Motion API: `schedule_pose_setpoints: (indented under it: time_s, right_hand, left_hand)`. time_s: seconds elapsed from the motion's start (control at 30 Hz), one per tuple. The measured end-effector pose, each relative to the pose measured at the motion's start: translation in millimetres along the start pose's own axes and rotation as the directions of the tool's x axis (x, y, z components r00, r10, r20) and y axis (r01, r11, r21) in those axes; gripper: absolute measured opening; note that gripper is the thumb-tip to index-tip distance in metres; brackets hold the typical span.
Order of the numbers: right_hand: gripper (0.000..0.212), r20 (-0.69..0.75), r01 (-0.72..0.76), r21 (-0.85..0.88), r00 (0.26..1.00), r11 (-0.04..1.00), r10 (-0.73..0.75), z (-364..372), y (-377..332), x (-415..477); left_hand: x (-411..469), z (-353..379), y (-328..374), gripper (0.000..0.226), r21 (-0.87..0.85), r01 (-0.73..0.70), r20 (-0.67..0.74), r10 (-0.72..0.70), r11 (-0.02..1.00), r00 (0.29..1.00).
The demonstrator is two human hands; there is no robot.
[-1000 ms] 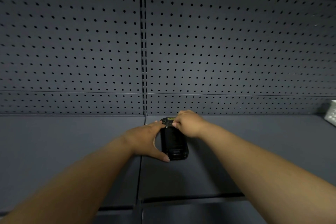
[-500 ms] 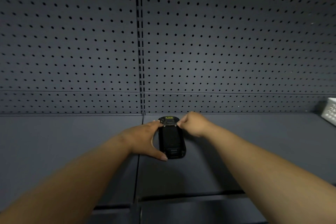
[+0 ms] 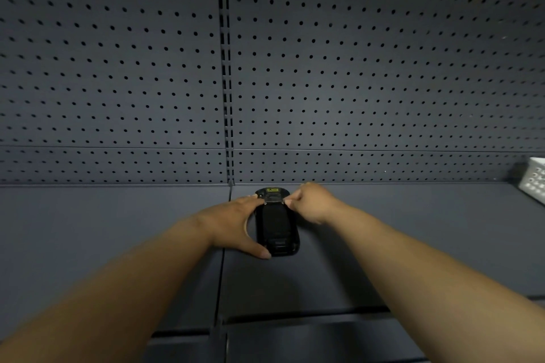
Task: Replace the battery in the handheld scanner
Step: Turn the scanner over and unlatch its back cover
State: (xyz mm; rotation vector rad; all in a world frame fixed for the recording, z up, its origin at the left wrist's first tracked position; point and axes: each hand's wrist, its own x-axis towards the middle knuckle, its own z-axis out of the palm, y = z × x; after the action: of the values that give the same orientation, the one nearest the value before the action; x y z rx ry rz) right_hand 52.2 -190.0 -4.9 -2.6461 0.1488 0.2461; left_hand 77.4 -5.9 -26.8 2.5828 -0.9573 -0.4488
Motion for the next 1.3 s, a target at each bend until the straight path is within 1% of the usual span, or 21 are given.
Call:
schedule_pose_setpoints:
  time_s: [0.07, 0.17, 0.27, 0.37, 0.5, 0.67, 0.8, 0.97, 1.13, 1.2, 1.3]
  right_hand:
    - [0.033, 0.014, 0.018, -0.035, 1.000, 0.999, -0.017, -2, -1, -2]
    - [0.034, 0.002, 0.083, -0.190, 0.996, 0.978, -0.084, -6, -6, -1]
    - [0.035, 0.011, 0.149, -0.292, 0.988, 0.945, -0.152, -2, -9, -1]
    - [0.038, 0.048, 0.176, -0.355, 0.984, 0.918, -0.170, 2, -10, 0]
    - [0.039, 0.050, 0.179, -0.384, 0.984, 0.906, -0.173, 4, -12, 1]
    - [0.035, 0.034, 0.155, -0.348, 0.988, 0.925, -0.153, 5, -15, 4]
    - [0.031, 0.021, 0.120, -0.299, 0.993, 0.947, -0.120, 4, -19, 7]
    - [0.028, 0.024, 0.091, -0.288, 0.996, 0.953, -0.088, 7, -20, 11]
    - [0.031, 0.051, 0.121, -0.250, 0.992, 0.961, -0.111, -2, -26, 6]
    - [0.030, 0.066, 0.124, -0.191, 0.991, 0.974, -0.113, -8, -24, 4]
    - [0.023, 0.069, 0.128, -0.027, 0.990, 0.991, -0.126, -14, -21, 5]
  left_hand:
    - [0, 0, 1, 0.106, -0.001, 0.013, 0.002, -0.013, 1.000, 1.000]
    - [-1, -1, 2, 0.110, -0.009, 0.050, -0.005, -0.050, 0.999, 0.999]
    - [-2, 1, 1, 0.113, 0.013, 0.070, 0.027, -0.071, 0.997, 0.997]
    - [-3, 2, 0, 0.121, 0.068, 0.071, 0.029, -0.073, 0.995, 0.997]
    - [-2, 7, 3, 0.131, 0.120, 0.091, 0.031, -0.096, 0.989, 0.995]
    - [0, 8, 5, 0.131, 0.133, 0.076, -0.001, -0.077, 0.988, 0.997]
    - [1, 7, 4, 0.132, 0.124, 0.065, 0.001, -0.066, 0.990, 0.998]
    - [1, 7, 4, 0.133, 0.125, 0.077, -0.003, -0.077, 0.989, 0.997]
    - [1, 6, 5, 0.133, 0.103, 0.092, 0.006, -0.094, 0.990, 0.996]
    - [1, 3, 8, 0.128, 0.081, 0.076, -0.001, -0.076, 0.994, 0.997]
    - [0, -1, 10, 0.123, 0.031, 0.041, 0.008, -0.042, 0.999, 0.999]
